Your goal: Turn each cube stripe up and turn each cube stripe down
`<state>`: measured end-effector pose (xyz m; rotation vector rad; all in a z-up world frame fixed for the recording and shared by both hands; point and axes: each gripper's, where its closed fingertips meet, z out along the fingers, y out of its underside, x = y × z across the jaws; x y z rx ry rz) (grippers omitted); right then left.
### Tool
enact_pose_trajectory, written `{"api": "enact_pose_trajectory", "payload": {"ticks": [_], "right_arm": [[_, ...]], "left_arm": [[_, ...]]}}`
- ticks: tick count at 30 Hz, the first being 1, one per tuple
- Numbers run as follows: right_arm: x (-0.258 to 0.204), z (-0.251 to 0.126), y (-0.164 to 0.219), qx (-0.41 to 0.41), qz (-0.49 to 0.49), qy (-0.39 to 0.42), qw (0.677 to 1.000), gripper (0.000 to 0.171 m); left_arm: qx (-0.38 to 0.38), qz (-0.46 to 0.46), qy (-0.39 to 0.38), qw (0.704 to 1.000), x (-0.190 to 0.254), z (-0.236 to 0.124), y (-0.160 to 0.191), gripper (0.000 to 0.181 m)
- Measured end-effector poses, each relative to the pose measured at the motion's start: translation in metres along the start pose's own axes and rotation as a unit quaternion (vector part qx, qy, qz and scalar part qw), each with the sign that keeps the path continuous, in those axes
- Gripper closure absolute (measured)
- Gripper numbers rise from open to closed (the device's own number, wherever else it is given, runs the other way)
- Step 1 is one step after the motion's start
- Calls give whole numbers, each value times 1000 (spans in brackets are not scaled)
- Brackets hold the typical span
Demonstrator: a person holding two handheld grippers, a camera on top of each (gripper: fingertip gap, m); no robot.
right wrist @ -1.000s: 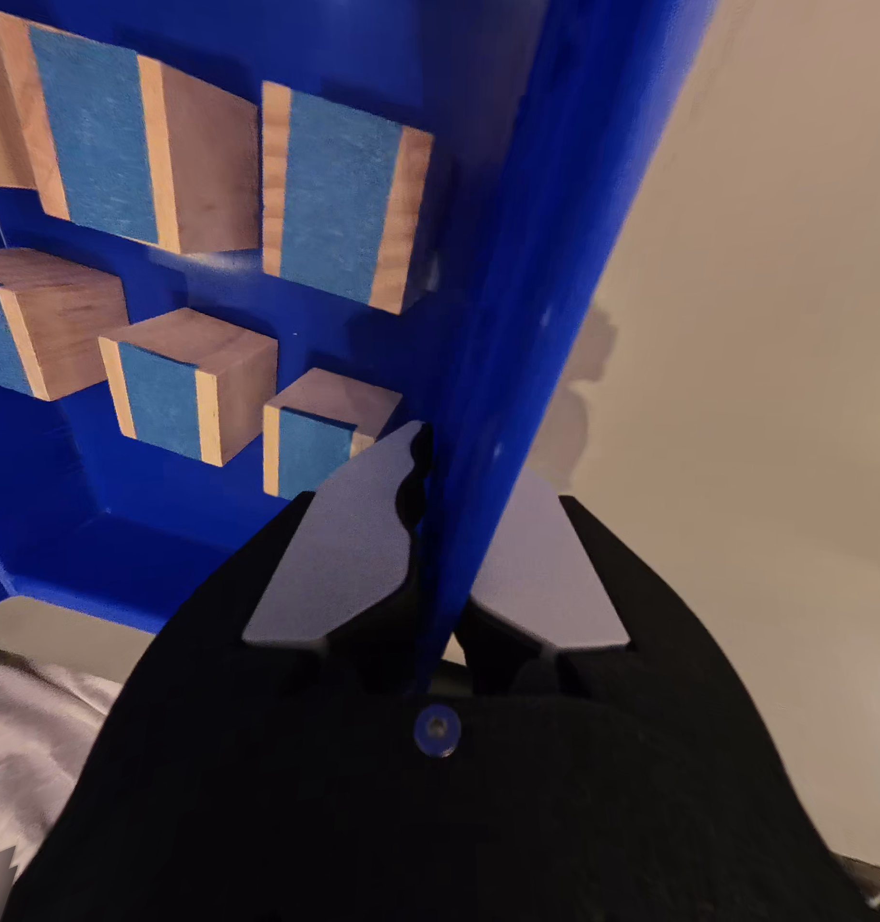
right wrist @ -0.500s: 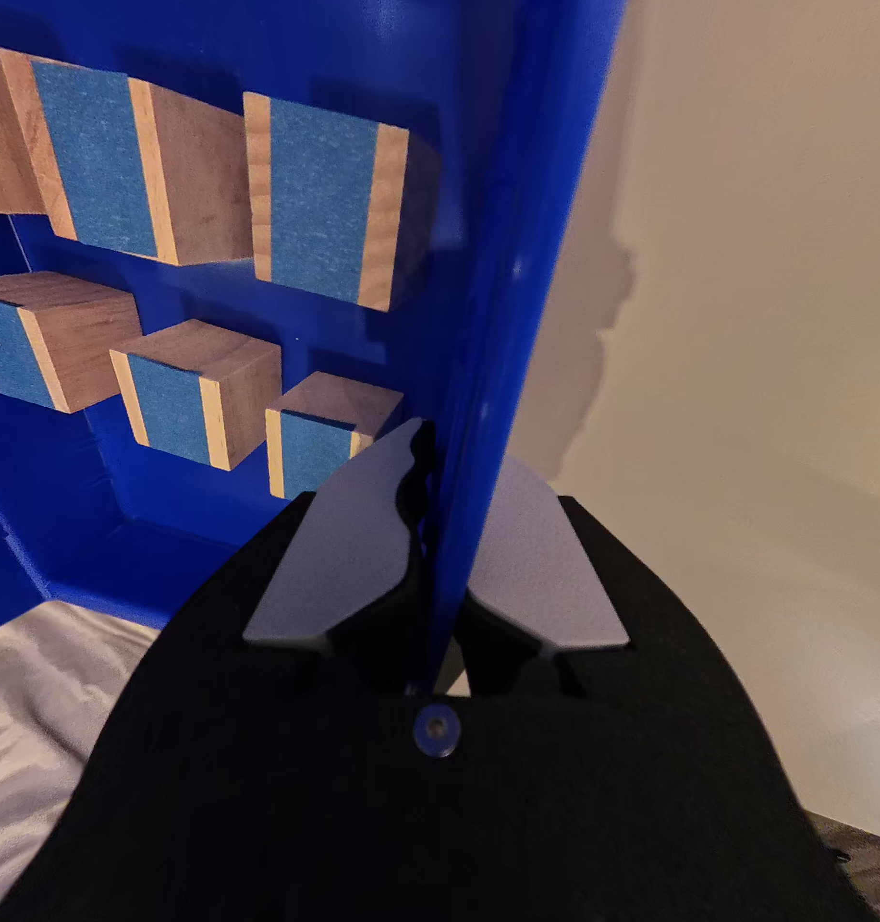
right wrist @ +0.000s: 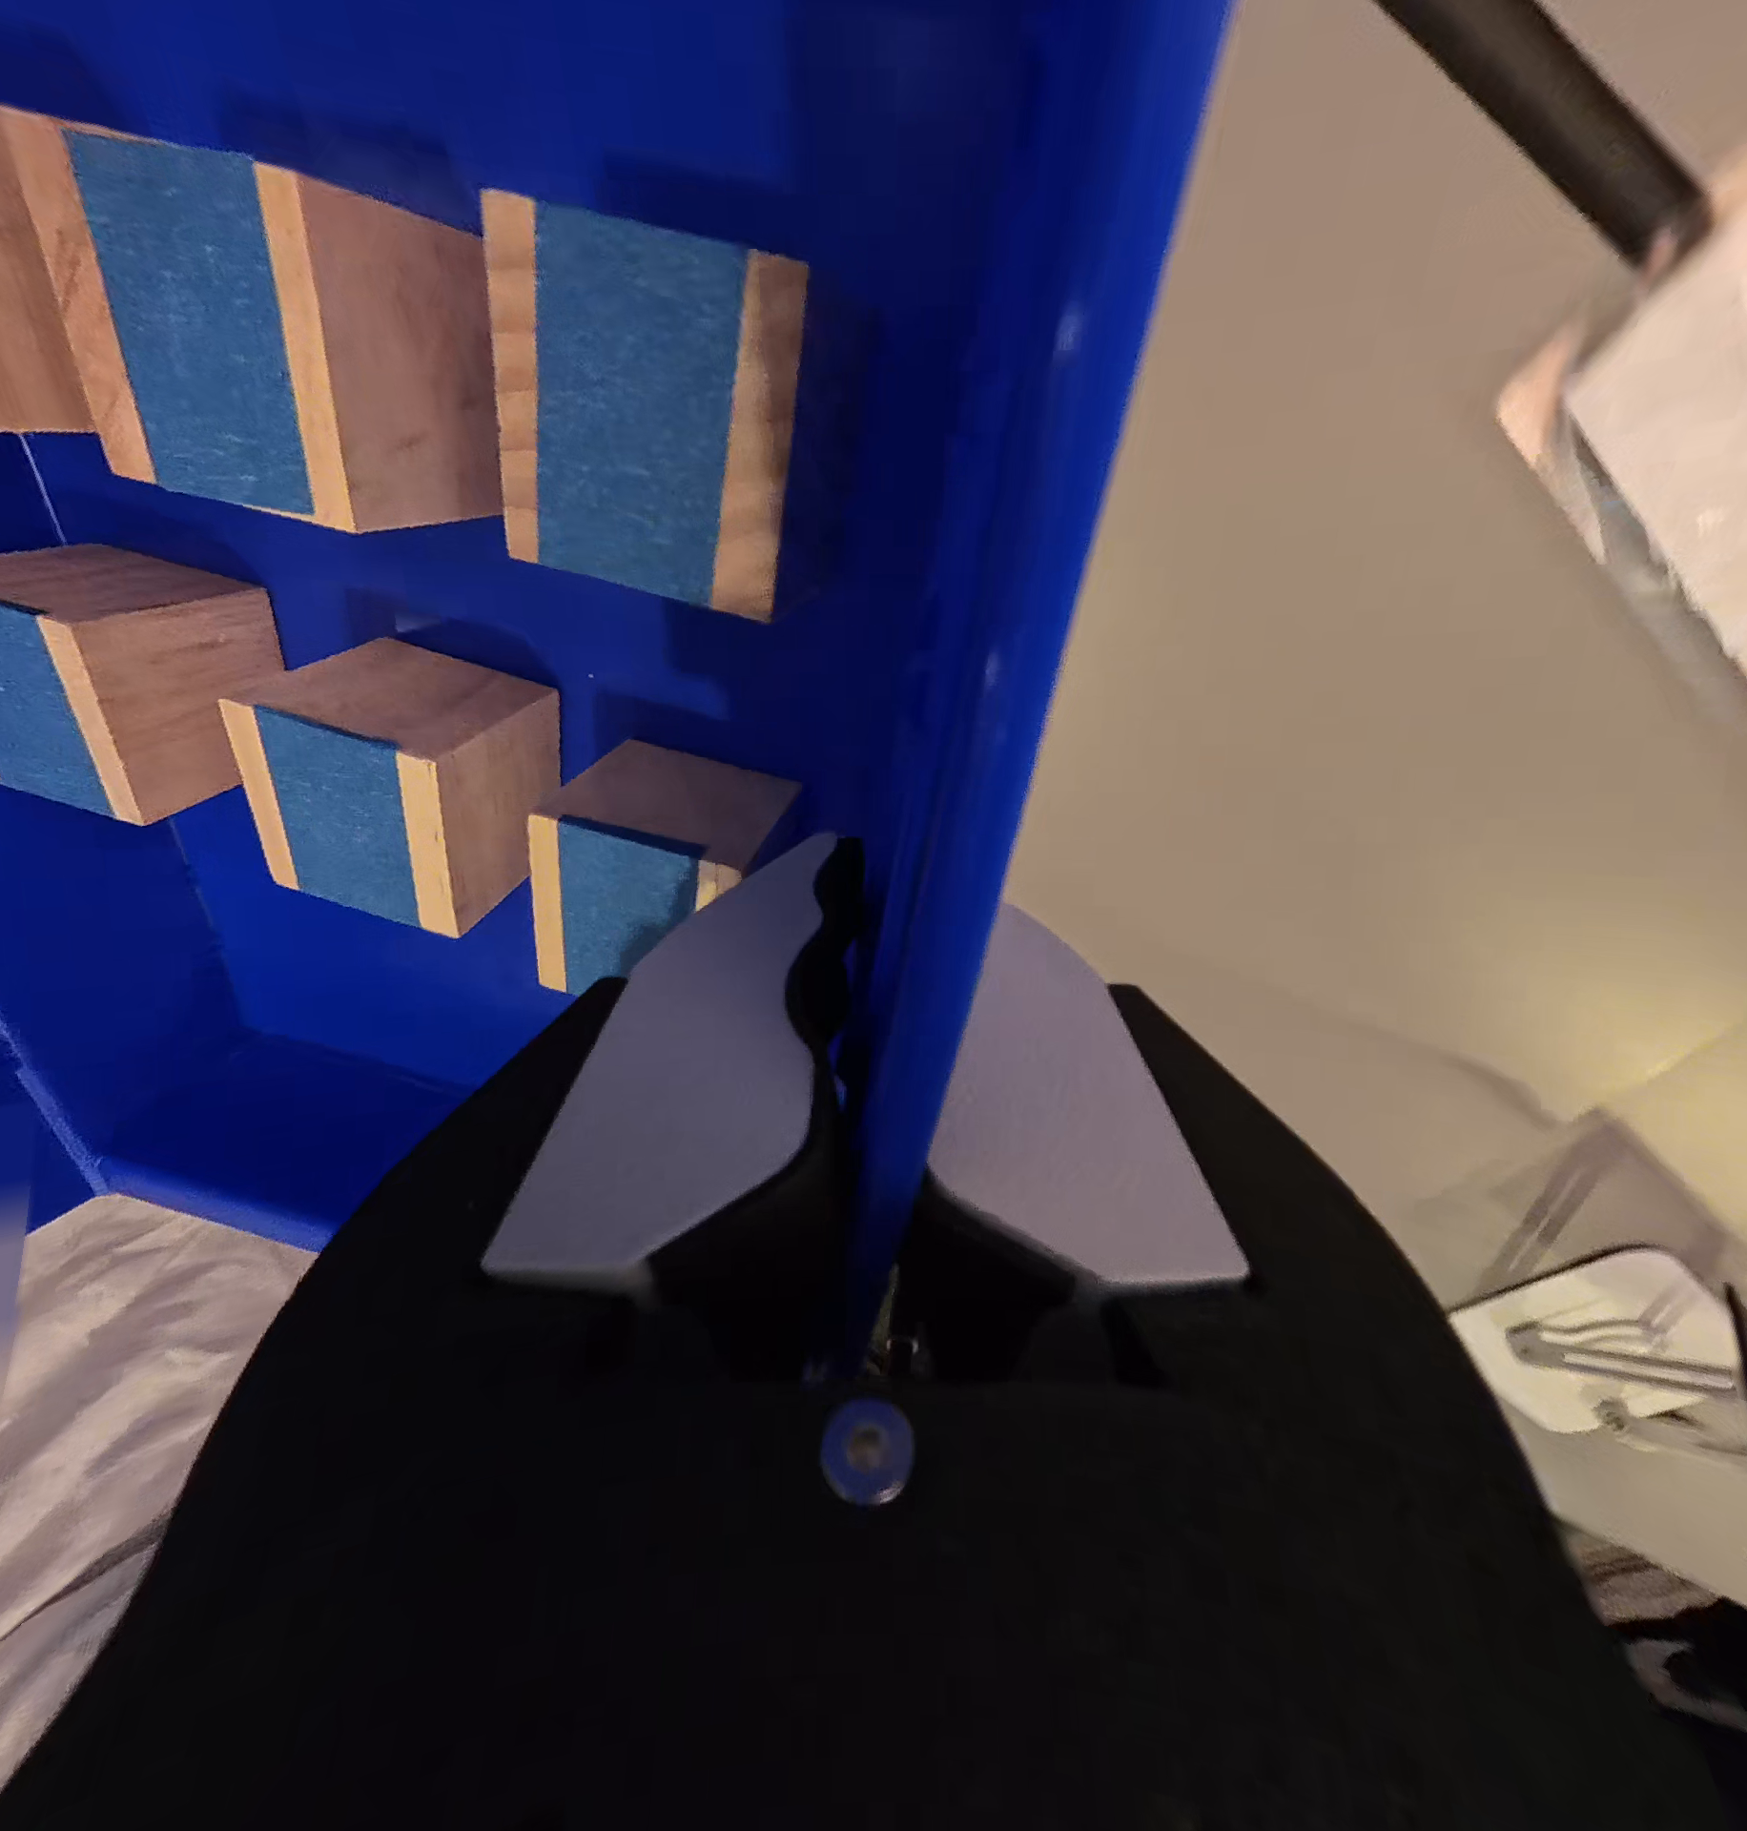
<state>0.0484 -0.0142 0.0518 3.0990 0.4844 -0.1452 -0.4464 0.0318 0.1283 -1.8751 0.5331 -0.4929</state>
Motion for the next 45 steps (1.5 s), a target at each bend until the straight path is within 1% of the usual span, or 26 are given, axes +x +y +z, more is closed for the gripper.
{"api": "enact_pose_trajectory", "payload": {"ticks": [3,8,11,13,16,18,20,23,30,34,36,37,38,39,40,42,43,44,45], "right_arm": [[-57,0,-46,4,-52,-17,998,166],[-169,21,-129,6,-153,-46,987,167],[-236,41,-170,-3,-203,-70,977,166],[-275,54,-193,-7,-228,-82,970,166],[-324,77,-224,-4,-248,-98,964,166],[-351,94,-239,-7,-251,-108,962,165],[-369,113,-250,-12,-248,-109,963,165],[-383,139,-263,-9,-240,-92,966,165],[-386,201,-267,-25,-191,-87,977,166],[-381,218,-268,-20,-179,-69,981,165],[-376,223,-271,-5,-194,-45,980,164],[-379,221,-273,12,-206,-53,977,162],[-381,214,-277,40,-210,-65,975,157],[-381,201,-283,83,-211,-76,971,158],[-381,180,-289,139,-215,-83,963,160],[-368,118,-292,266,-227,-72,934,158],[-353,85,-282,321,-228,-47,918,152],[-331,58,-264,357,-225,-11,906,143],[-303,40,-242,375,-213,38,901,129]], "left_arm": [[7,-11,-13,1000,-5,-15,1,150],[-3,-37,-27,999,-2,-48,11,150],[-13,-41,-81,996,-7,-75,22,150],[-6,-45,-109,993,-9,-92,25,150],[6,-58,-115,992,3,-114,32,149],[21,-36,-123,991,12,-126,32,149],[50,-13,-136,989,18,-135,24,149],[78,7,-127,989,26,-138,14,149],[40,6,-105,994,26,-119,19,149],[34,17,-95,995,31,-111,16,149],[27,26,-86,996,35,-106,17,149],[21,30,-83,996,37,-104,18,149],[15,33,-79,996,38,-103,19,149],[10,35,-76,996,39,-102,20,149],[9,36,-75,996,39,-101,21,149],[13,35,-75,996,39,-103,20,149],[16,35,-74,997,40,-103,19,149],[18,36,-71,997,41,-104,19,149],[18,38,-67,997,42,-104,19,149]]}}
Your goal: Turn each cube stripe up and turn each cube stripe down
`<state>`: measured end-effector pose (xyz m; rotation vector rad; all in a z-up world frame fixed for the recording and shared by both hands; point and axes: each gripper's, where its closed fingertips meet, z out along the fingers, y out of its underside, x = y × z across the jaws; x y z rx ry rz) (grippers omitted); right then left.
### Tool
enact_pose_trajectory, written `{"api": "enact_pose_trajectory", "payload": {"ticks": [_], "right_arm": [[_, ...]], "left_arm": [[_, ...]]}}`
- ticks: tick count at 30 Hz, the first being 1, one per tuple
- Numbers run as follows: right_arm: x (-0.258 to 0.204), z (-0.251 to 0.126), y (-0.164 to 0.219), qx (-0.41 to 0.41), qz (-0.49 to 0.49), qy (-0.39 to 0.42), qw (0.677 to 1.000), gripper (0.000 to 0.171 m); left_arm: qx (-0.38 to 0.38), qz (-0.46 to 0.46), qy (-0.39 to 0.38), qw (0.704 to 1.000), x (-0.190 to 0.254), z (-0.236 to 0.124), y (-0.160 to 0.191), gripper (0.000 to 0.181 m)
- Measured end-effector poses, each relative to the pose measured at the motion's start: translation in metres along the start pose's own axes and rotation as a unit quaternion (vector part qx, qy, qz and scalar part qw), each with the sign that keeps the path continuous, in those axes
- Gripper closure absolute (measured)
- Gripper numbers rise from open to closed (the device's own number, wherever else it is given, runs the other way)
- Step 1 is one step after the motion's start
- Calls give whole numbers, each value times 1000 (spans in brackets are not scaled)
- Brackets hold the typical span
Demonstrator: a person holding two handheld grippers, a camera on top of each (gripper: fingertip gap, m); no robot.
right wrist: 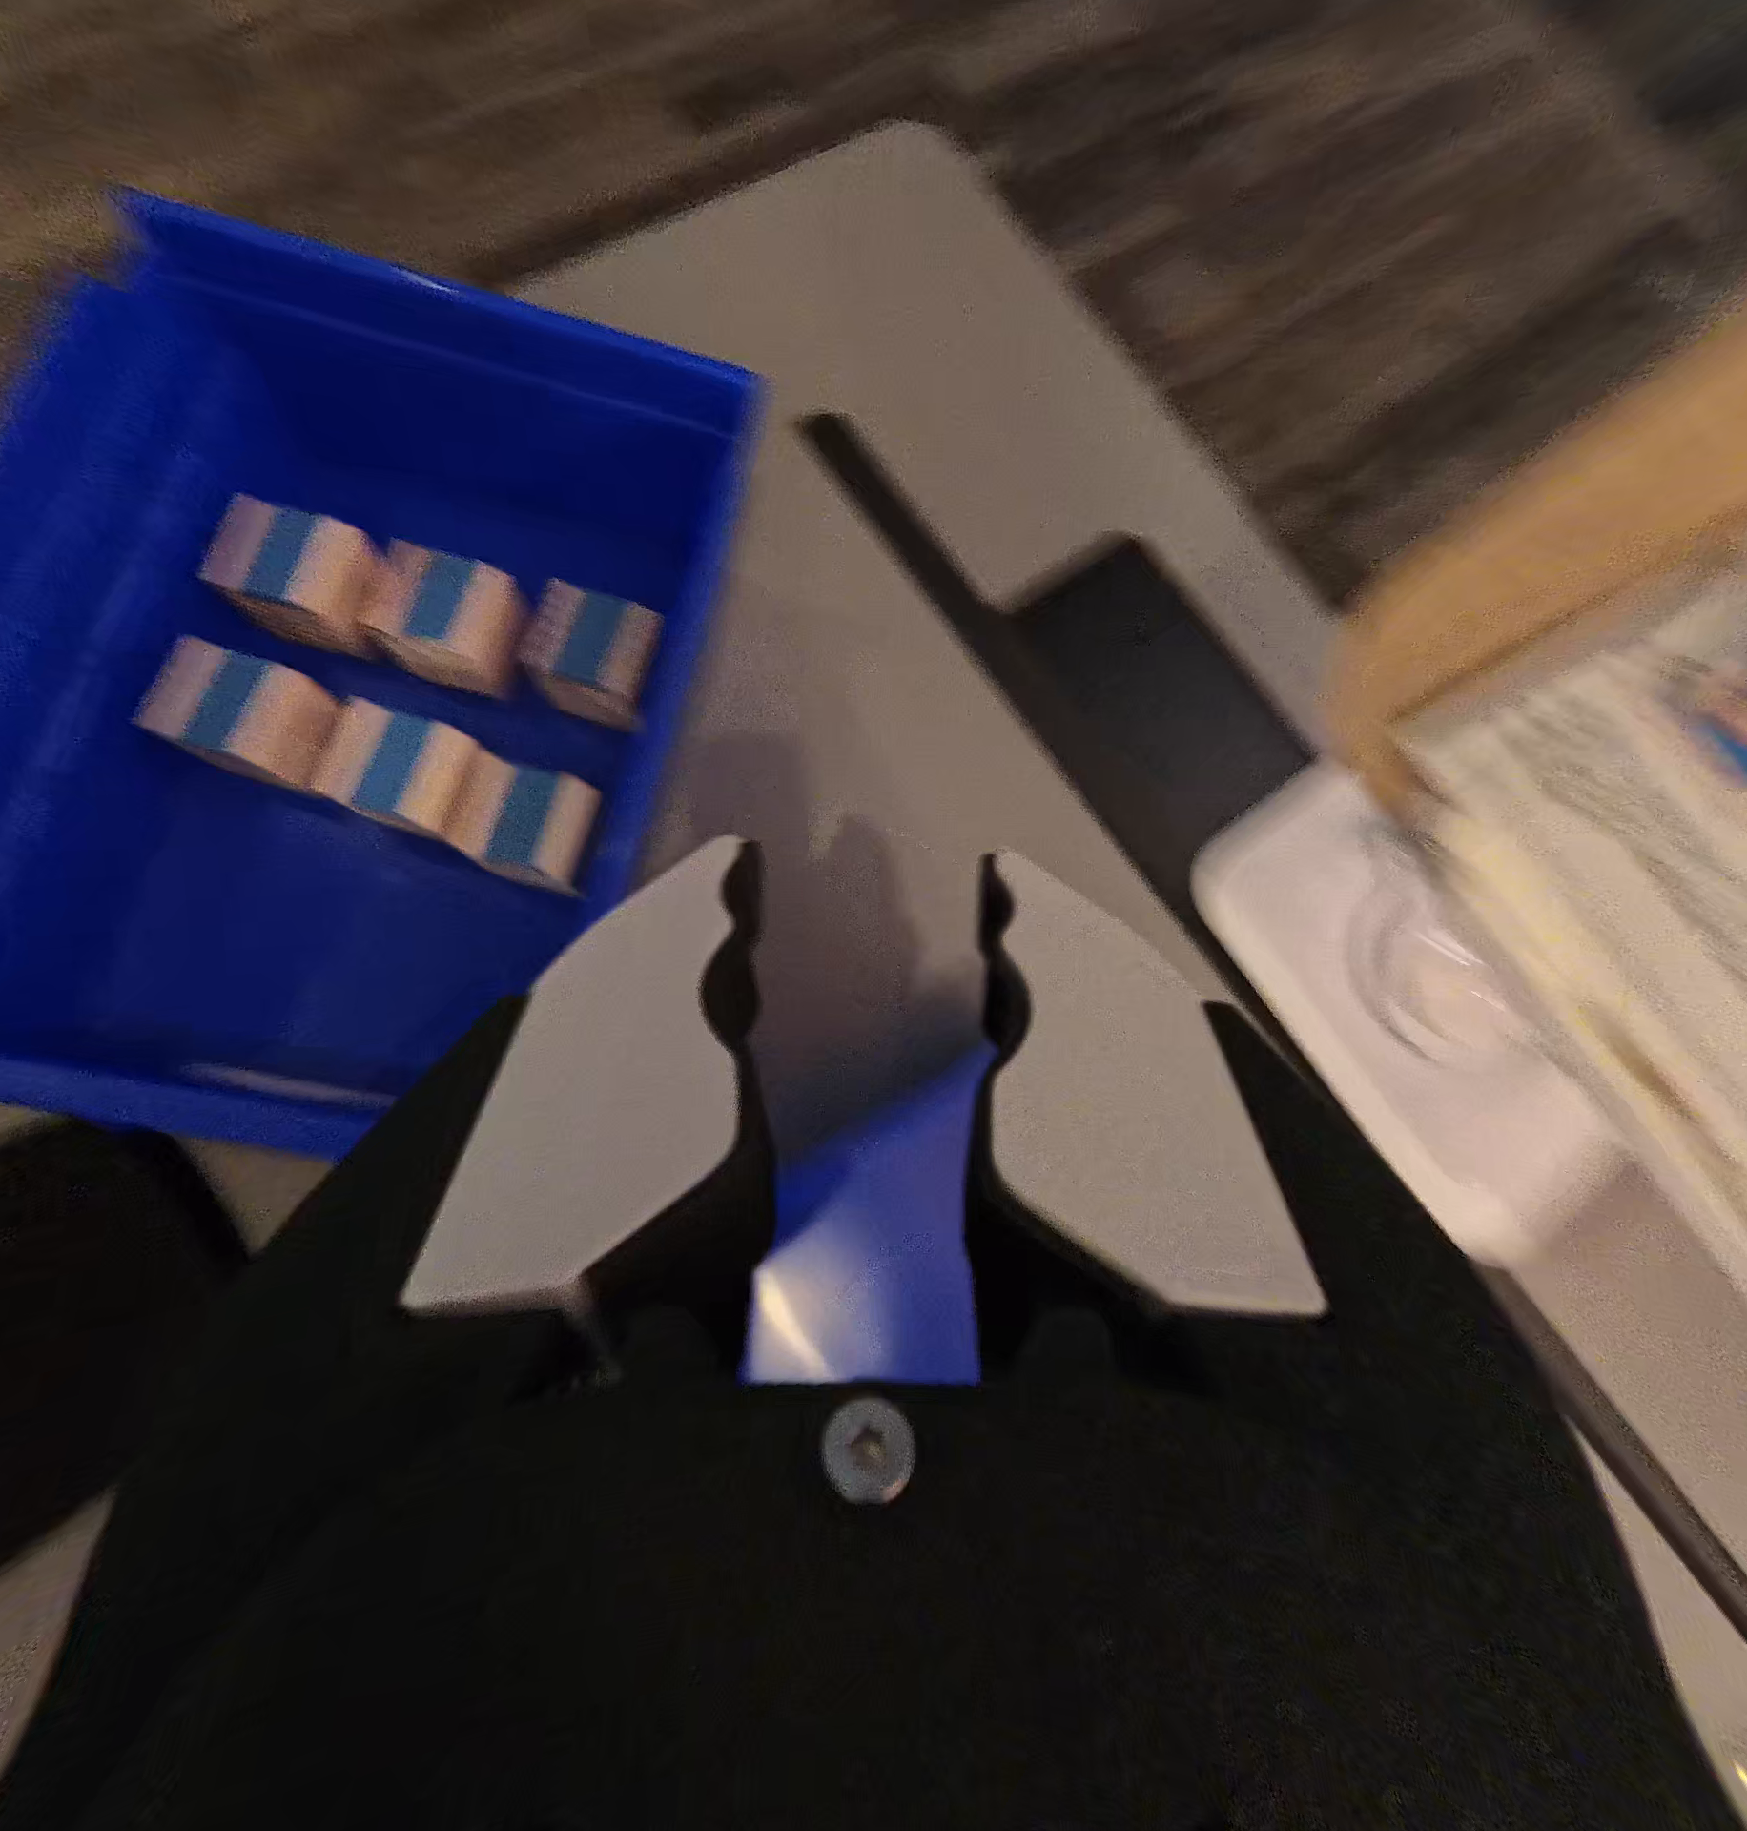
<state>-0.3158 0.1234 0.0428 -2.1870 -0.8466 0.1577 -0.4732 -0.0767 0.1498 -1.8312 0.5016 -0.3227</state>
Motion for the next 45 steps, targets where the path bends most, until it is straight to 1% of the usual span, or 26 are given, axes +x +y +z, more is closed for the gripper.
{"api": "enact_pose_trajectory", "payload": {"ticks": [1,2,3,4,5,7,8,10,13,14,15,18,21,24,29,33,36,39,42,45], "right_arm": [[25,-29,22,-7,2,58,998,118],[50,-54,50,-18,17,108,994,112],[68,-72,79,-23,46,133,990,108],[81,-84,109,-29,89,135,986,103],[90,-90,144,-54,143,131,980,99],[99,-92,211,-139,220,119,958,91],[100,-89,234,-163,246,115,948,93],[99,-75,264,-193,274,105,936,96],[76,-52,292,-270,276,41,921,102],[70,-47,297,-293,277,20,915,116],[65,-43,297,-306,288,-5,908,139],[89,-43,299,-322,296,-11,899,161],[120,-52,315,-343,286,-32,894,164],[163,-74,346,-355,291,-12,888,165],[226,-127,414,-352,331,2,875,165],[265,-171,467,-337,370,22,865,165],[289,-200,501,-326,403,44,854,165],[304,-223,528,-321,421,55,846,164],[314,-239,546,-315,438,62,839,164],[321,-246,555,-300,447,65,840,165]], "left_arm": [[0,2,5,1000,2,0,0,149],[0,3,8,1000,3,0,0,149],[0,3,9,1000,3,0,0,149],[2,3,9,1000,4,0,-1,149],[4,4,9,1000,5,1,-2,149],[5,7,9,1000,7,3,-4,149],[3,10,10,1000,9,4,-4,149],[-6,17,12,1000,13,8,-3,149],[-29,25,13,999,17,16,2,149],[-38,28,14,999,18,19,4,149],[-47,31,15,998,19,22,6,149],[-68,41,16,997,23,29,10,148],[-76,55,24,995,31,36,10,148],[-75,71,24,994,38,41,6,148],[-76,89,33,993,48,52,2,148],[-89,97,28,991,50,63,3,149],[-94,104,17,990,49,73,1,149],[-102,101,16,990,48,81,1,150],[-121,91,14,988,43,88,7,152],[-133,73,3,988,33,94,10,152]]}}
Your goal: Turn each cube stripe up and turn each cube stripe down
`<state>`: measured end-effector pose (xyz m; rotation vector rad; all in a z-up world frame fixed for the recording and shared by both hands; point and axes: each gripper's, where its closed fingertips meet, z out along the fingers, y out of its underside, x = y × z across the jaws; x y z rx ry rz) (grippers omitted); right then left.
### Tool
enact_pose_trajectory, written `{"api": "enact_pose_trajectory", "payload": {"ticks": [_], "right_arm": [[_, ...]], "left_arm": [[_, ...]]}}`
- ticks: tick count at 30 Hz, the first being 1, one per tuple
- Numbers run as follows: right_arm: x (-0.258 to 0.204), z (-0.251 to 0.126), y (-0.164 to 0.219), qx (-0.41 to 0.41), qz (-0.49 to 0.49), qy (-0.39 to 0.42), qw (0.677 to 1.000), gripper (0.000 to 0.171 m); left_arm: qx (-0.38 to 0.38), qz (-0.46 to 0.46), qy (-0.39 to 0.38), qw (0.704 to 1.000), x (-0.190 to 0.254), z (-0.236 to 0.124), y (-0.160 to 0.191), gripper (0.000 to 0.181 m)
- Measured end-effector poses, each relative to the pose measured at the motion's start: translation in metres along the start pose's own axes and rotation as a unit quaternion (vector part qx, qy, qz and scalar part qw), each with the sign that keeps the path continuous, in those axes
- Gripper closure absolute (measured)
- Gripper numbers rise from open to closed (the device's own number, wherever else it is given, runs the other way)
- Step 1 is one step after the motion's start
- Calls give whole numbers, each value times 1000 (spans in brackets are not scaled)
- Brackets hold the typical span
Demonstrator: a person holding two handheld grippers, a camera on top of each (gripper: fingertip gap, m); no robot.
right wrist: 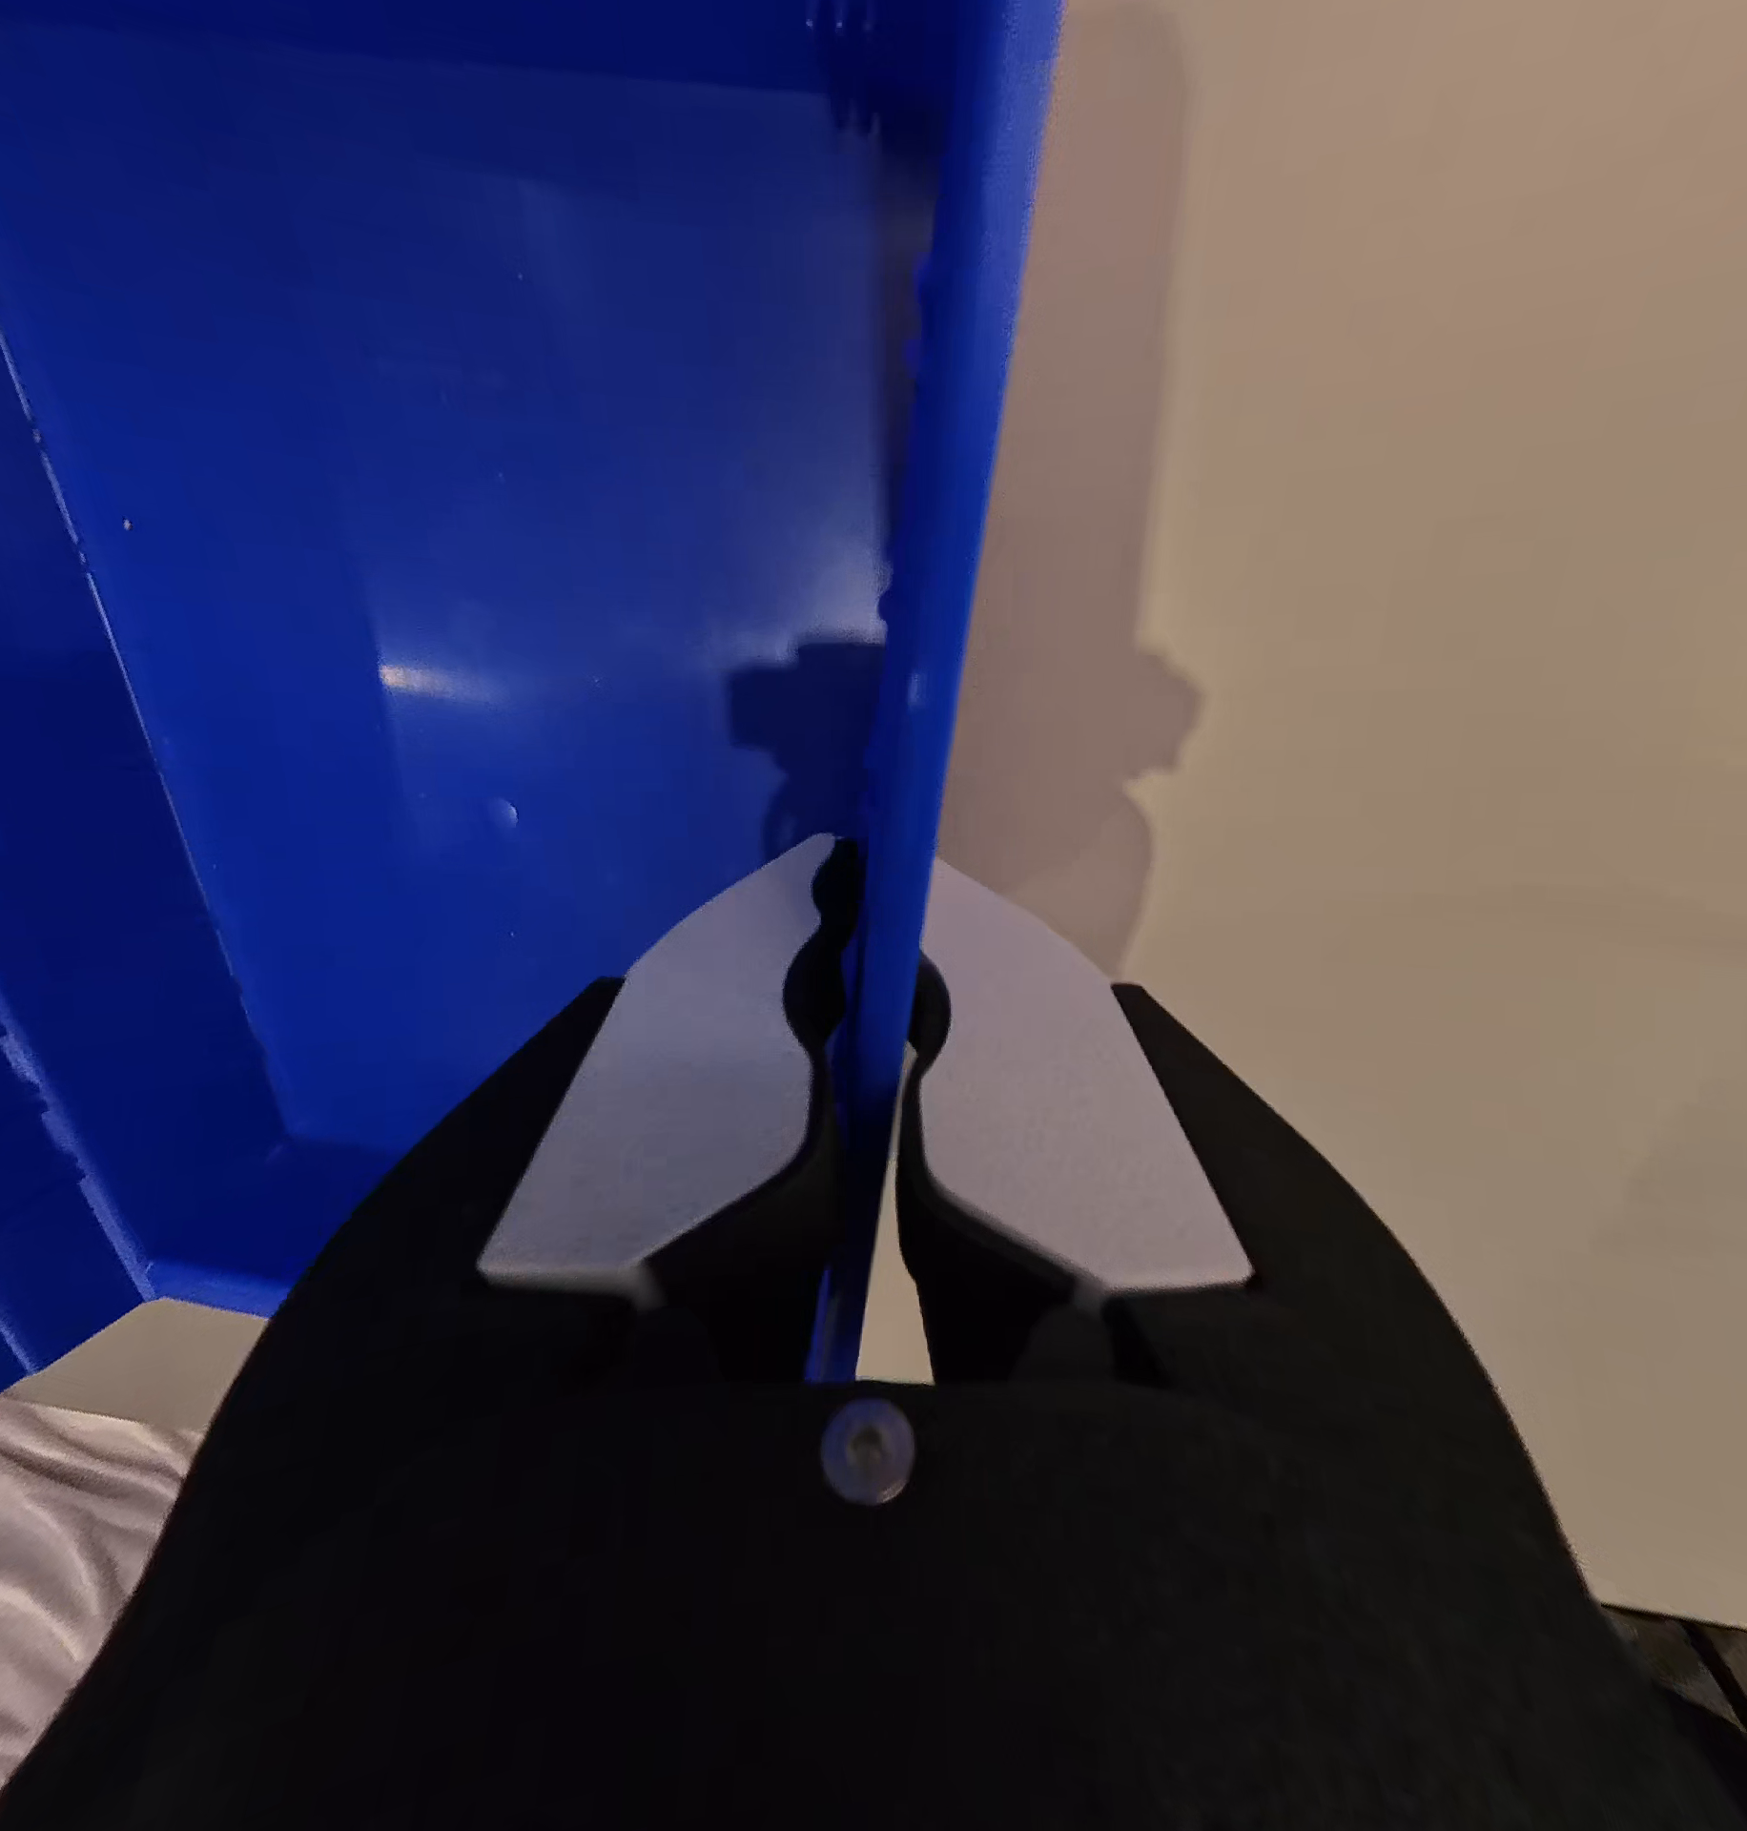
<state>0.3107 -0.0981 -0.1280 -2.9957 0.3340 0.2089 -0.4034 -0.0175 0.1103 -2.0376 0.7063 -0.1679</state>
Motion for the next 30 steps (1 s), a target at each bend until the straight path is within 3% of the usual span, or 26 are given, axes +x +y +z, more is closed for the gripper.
{"api": "enact_pose_trajectory", "payload": {"ticks": [6,9,11,14,19,26,30], "right_arm": [[5,-5,-4,34,-41,34,998,158],[20,-28,-18,107,-47,121,986,137],[20,-47,-26,161,-57,158,973,135],[9,-79,-33,231,-60,185,953,134],[-46,-118,-50,333,-72,103,935,135],[-95,-133,-64,364,-96,39,926,134],[-111,-128,-69,376,-106,-18,920,135]], "left_arm": [[-21,-45,-30,998,-35,7,14,151],[-48,-113,-52,991,-73,10,39,145],[-74,-180,-63,979,-100,14,62,140],[-98,-239,-21,966,-119,35,86,144],[-220,-319,-67,919,-153,59,152,144],[-310,-364,-10,878,-144,92,196,144],[-369,-323,-22,871,-144,100,215,155]]}}
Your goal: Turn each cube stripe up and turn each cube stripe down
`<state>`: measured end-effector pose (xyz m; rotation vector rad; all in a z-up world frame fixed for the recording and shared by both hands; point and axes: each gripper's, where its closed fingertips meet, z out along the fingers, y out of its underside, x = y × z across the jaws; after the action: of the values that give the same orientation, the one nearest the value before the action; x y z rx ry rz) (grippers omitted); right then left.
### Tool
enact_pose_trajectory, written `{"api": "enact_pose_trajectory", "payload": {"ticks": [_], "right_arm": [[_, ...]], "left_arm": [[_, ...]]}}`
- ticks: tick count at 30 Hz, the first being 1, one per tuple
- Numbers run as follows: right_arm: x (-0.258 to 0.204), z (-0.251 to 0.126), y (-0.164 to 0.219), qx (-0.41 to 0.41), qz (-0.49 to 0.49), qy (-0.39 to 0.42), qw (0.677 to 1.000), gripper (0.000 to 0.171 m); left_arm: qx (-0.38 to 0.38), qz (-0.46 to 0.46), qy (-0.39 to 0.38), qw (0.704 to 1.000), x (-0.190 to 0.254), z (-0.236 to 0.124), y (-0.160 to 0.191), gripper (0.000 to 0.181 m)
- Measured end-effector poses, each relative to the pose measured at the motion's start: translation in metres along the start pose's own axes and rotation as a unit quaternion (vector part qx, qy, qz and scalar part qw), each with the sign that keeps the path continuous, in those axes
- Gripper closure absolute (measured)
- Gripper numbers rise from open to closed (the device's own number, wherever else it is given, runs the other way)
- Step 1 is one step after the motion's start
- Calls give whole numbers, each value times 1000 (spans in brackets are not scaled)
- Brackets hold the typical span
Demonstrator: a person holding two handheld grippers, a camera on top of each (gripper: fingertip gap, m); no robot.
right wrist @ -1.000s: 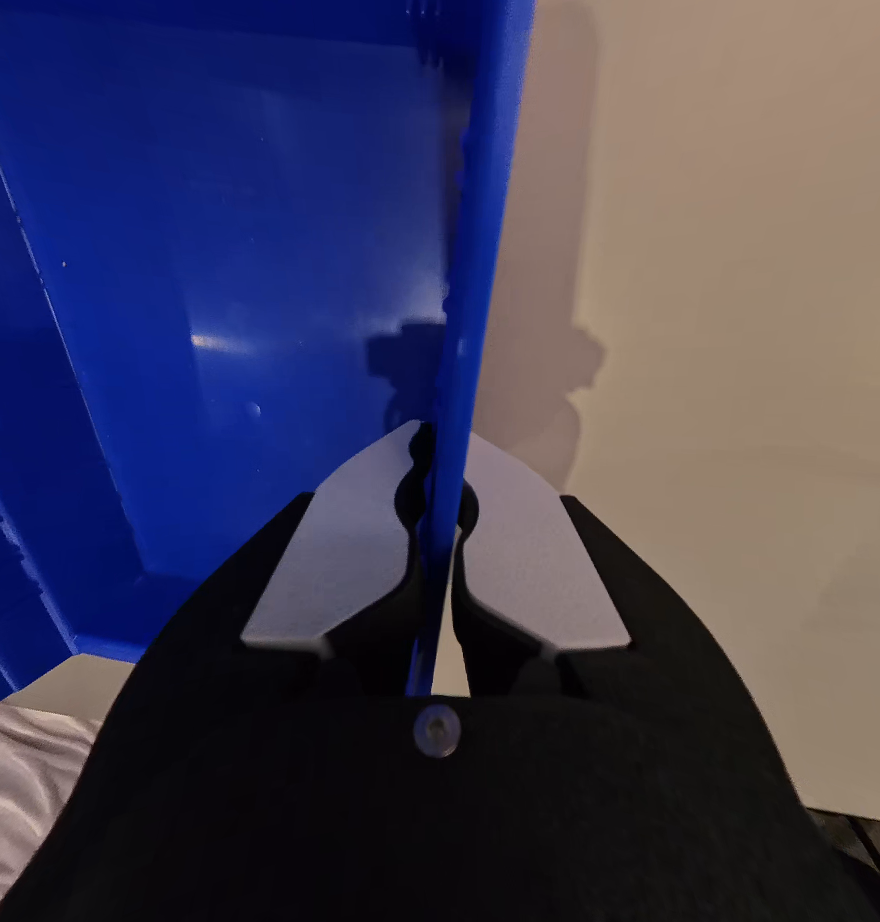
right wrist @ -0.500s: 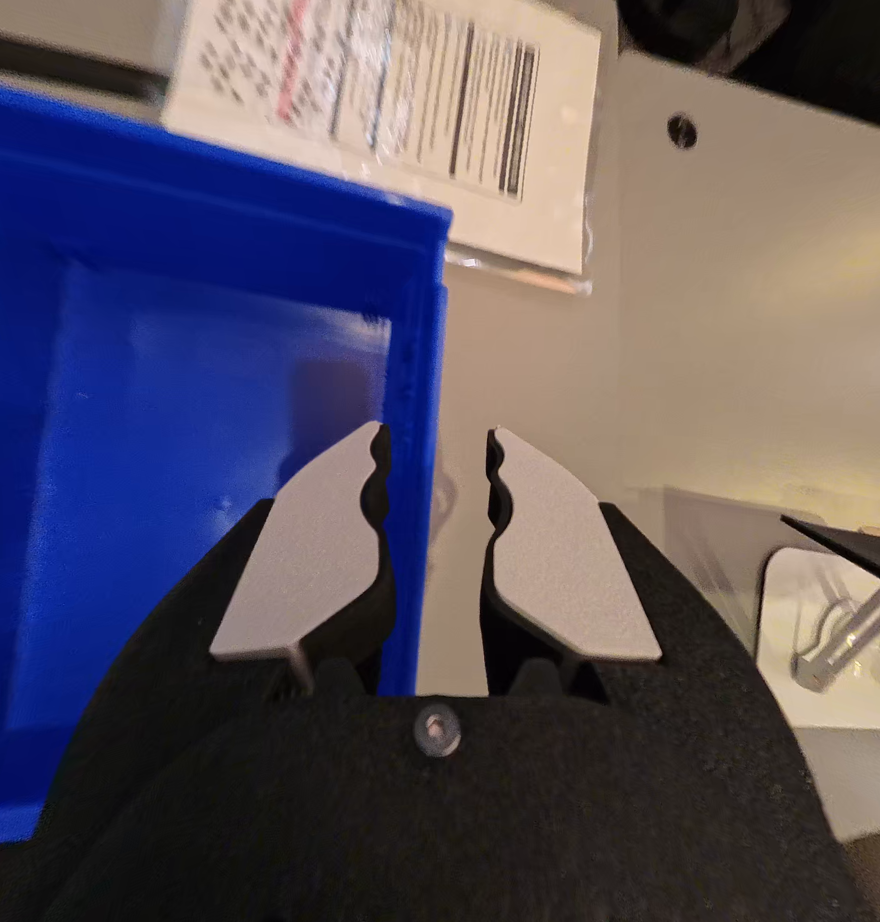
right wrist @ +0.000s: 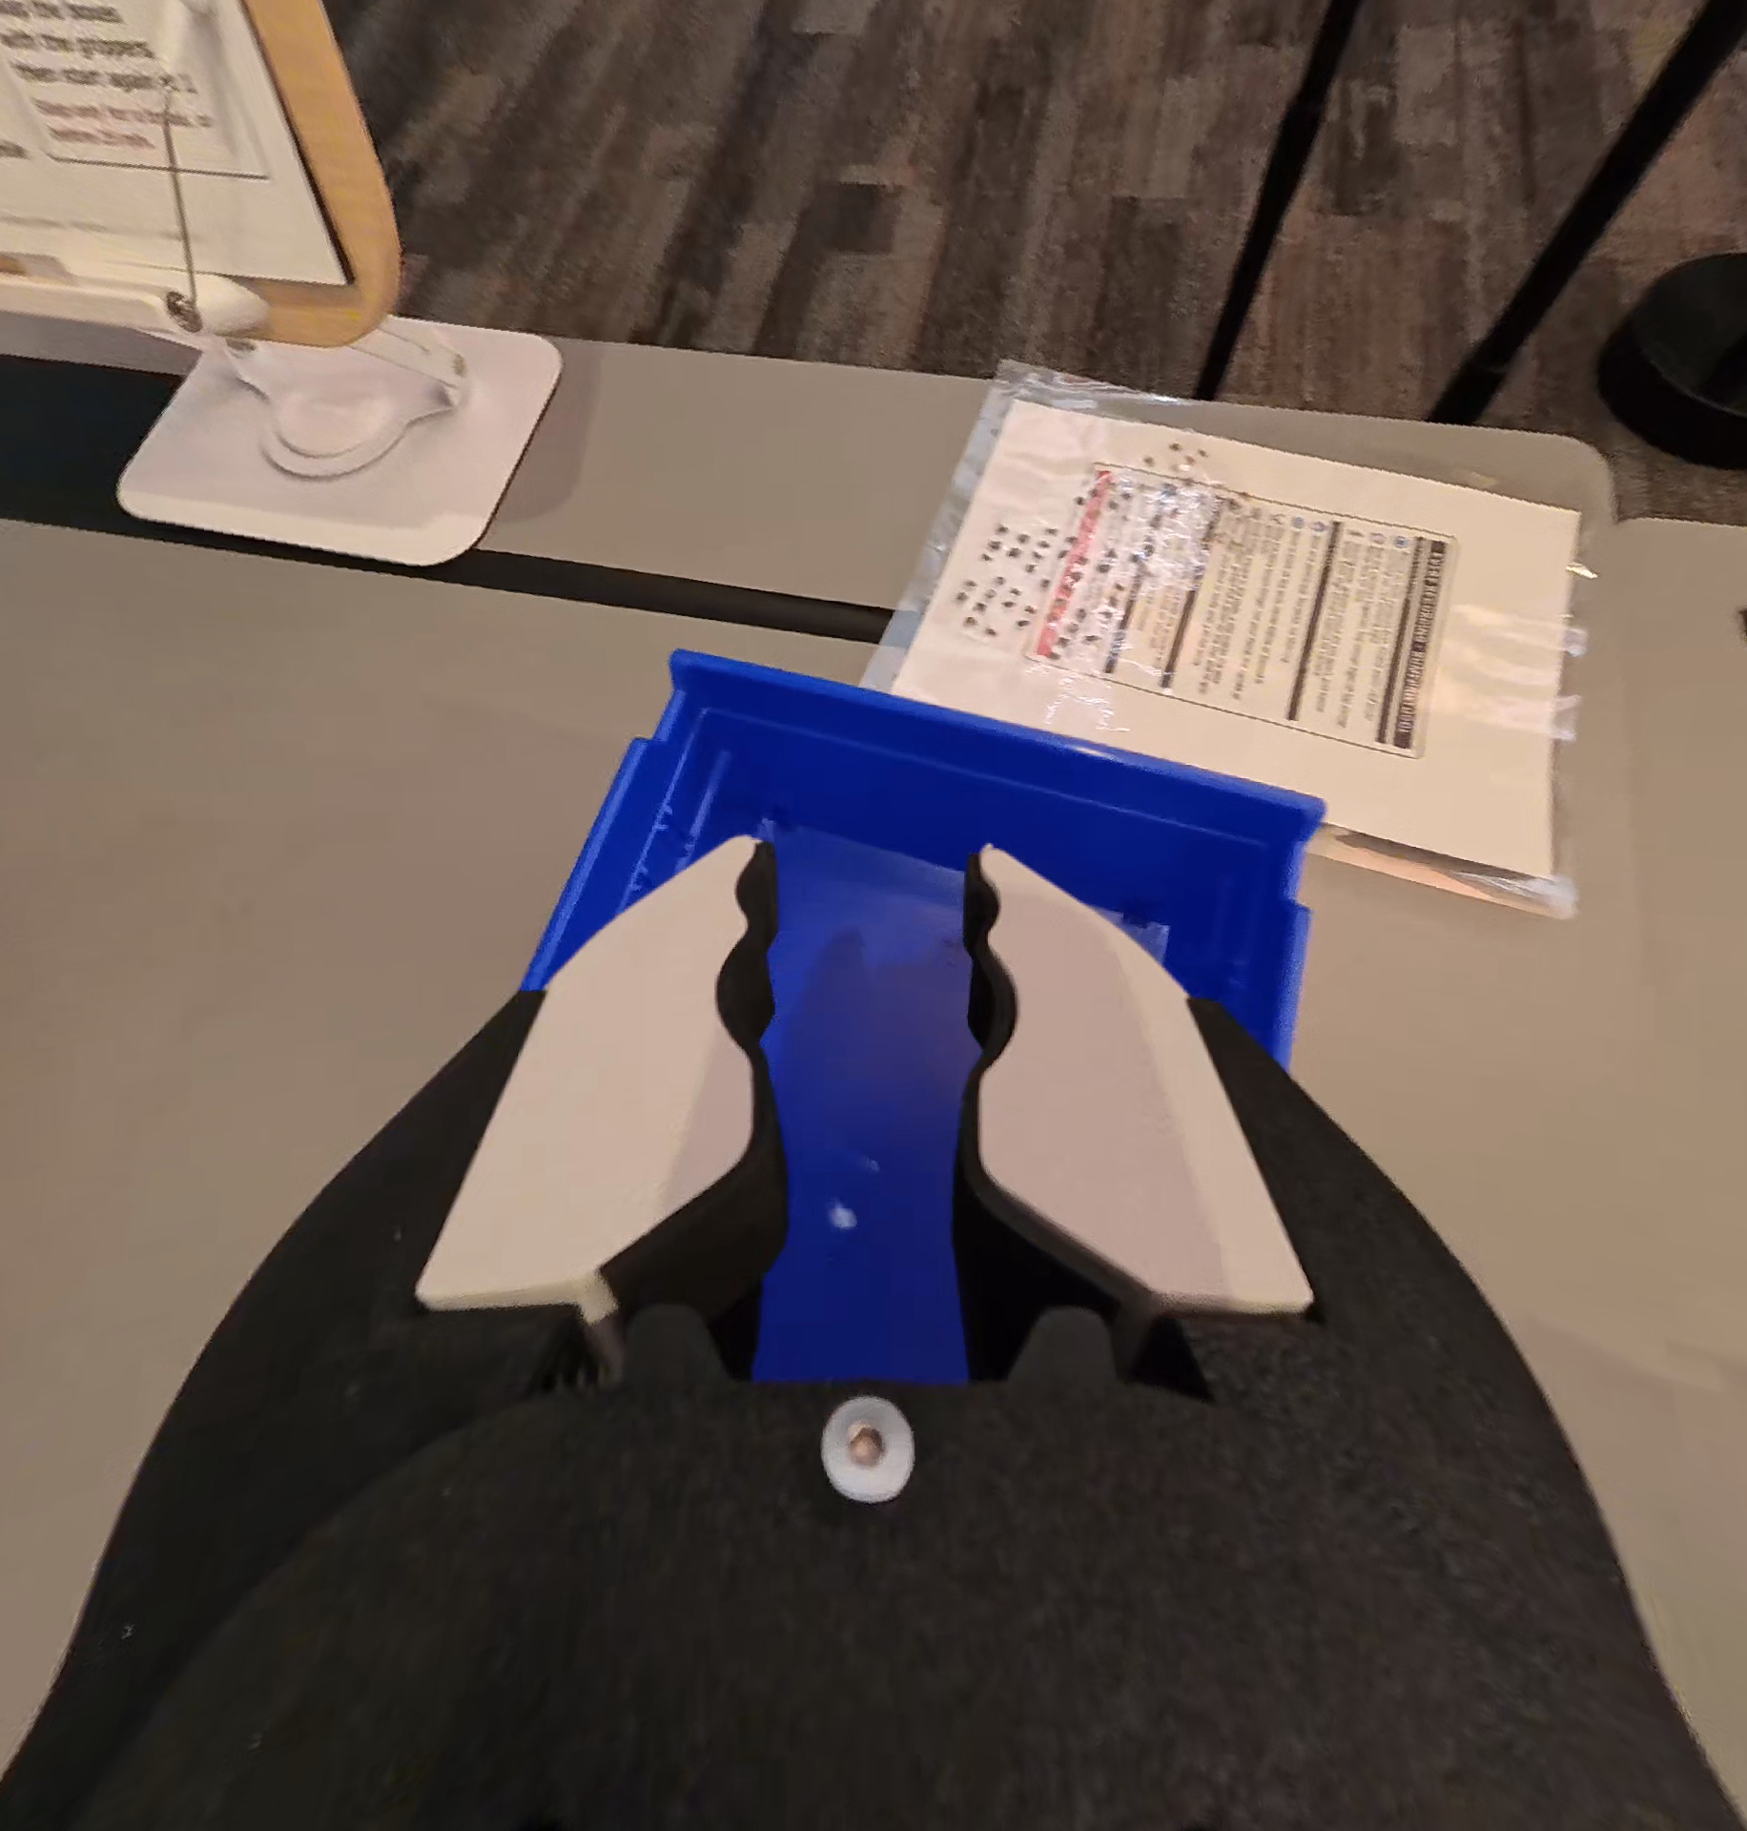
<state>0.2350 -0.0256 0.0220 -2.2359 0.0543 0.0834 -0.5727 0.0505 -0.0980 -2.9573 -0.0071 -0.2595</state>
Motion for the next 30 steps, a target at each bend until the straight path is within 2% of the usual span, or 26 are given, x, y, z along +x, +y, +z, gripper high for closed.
{"api": "enact_pose_trajectory", "payload": {"ticks": [4,9,13,19,30], "right_arm": [[1,11,12,-26,-7,-4,1000,135],[-3,23,22,-55,-19,-10,998,134],[-8,28,26,-69,-30,-12,997,134],[-11,36,33,-89,-38,-10,995,134],[-3,42,46,-119,-47,2,992,135]], "left_arm": [[-13,43,-42,998,0,6,-9,158],[35,145,-54,987,9,16,-48,172],[45,208,-51,976,24,21,-61,172],[52,198,-47,978,32,28,-68,173],[65,233,-44,969,42,32,-76,172]]}}
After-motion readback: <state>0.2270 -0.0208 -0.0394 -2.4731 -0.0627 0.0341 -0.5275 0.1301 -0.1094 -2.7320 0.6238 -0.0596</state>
